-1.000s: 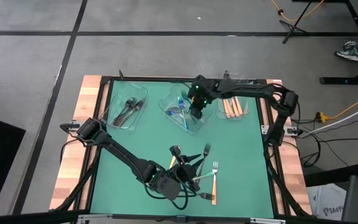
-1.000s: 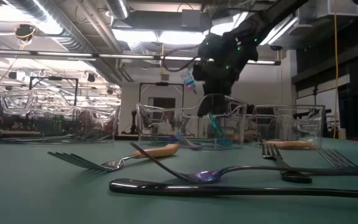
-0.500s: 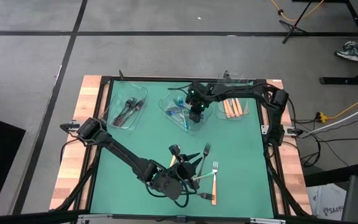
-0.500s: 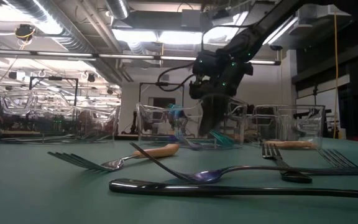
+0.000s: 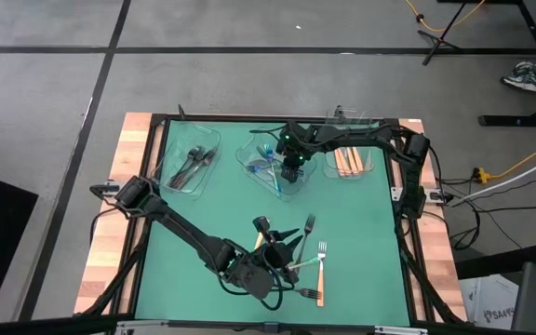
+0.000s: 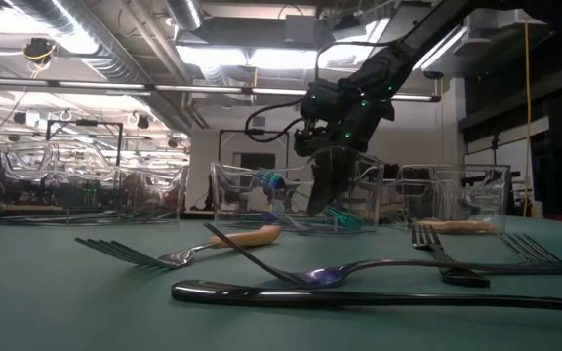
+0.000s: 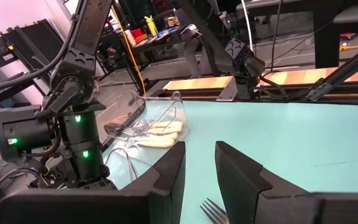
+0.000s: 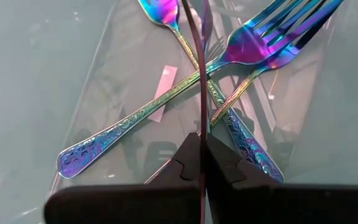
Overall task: Sort silverware by color (type)
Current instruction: Put the blue fork into the center transparent bin, then put the orange fork into the right transparent bin
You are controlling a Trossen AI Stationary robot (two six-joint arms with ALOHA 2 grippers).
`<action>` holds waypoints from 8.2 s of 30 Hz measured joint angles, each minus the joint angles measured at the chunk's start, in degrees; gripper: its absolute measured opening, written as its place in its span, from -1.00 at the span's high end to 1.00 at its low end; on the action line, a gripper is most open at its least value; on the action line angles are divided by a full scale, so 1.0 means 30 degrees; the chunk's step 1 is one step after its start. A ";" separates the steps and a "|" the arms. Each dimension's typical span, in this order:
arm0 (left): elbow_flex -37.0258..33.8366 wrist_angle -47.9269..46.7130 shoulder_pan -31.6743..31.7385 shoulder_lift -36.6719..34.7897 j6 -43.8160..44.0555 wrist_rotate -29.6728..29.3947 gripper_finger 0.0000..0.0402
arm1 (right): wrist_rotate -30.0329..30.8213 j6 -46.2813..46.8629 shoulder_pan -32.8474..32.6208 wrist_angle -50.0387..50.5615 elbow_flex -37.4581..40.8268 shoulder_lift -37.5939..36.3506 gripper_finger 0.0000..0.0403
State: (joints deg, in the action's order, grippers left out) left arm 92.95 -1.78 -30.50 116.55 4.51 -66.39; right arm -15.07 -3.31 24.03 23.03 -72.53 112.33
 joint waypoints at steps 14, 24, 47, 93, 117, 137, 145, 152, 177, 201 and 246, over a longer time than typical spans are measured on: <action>0.0000 -0.0008 0.0000 0.0000 -0.0006 0.0007 0.59 | 0.0022 -0.0007 -0.0015 0.0000 0.0022 0.0010 0.99; 0.0000 -0.0008 0.0000 0.0000 0.0016 0.0007 0.59 | 0.0022 0.0007 -0.0021 -0.0014 0.0036 0.0017 0.87; 0.0000 -0.0045 -0.0015 0.0000 0.1364 0.0007 0.59 | -0.0049 0.0005 -0.0022 -0.0091 0.0107 -0.0338 0.65; -0.0007 -0.6294 0.0010 0.0007 1.1289 0.8728 0.59 | 0.0229 -0.1069 -0.0007 0.9780 0.0066 -1.3987 0.66; -0.0962 -1.5577 0.0823 0.0007 2.5157 1.5800 0.59 | 0.0157 -0.0101 -0.4155 0.9596 0.1745 -1.5549 0.66; -0.4280 -1.2650 0.0882 0.0029 2.6967 1.5652 0.59 | 0.0167 0.0174 -0.8542 0.3763 0.5043 -1.5523 0.66; -0.5037 -1.0705 0.0882 0.0131 2.6958 1.5295 0.59 | 0.0197 0.1027 -0.8510 0.2231 0.6169 -1.5523 0.66; -0.5558 -1.0217 0.0898 0.0160 2.6958 1.4986 0.59 | 0.0204 0.1027 -0.8510 0.2222 0.6608 -1.5523 0.66; -0.5584 -0.9562 0.0940 0.0639 2.6951 1.4826 0.65 | 0.0226 0.1027 -0.8510 0.2142 0.6601 -1.5523 0.66; -0.4718 -0.9424 0.0963 0.1078 2.1792 1.2829 0.93 | 0.0226 0.1022 -0.8510 0.2193 0.6601 -1.5523 0.66; -0.4087 -0.3140 0.3157 0.0984 0.7223 1.0994 1.00 | -0.2004 0.2025 -0.8537 0.0239 0.6579 -1.1328 0.09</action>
State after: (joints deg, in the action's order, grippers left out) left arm 80.68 -11.20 -21.03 119.50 26.18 -33.41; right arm -21.08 2.76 -1.58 23.74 -52.80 78.34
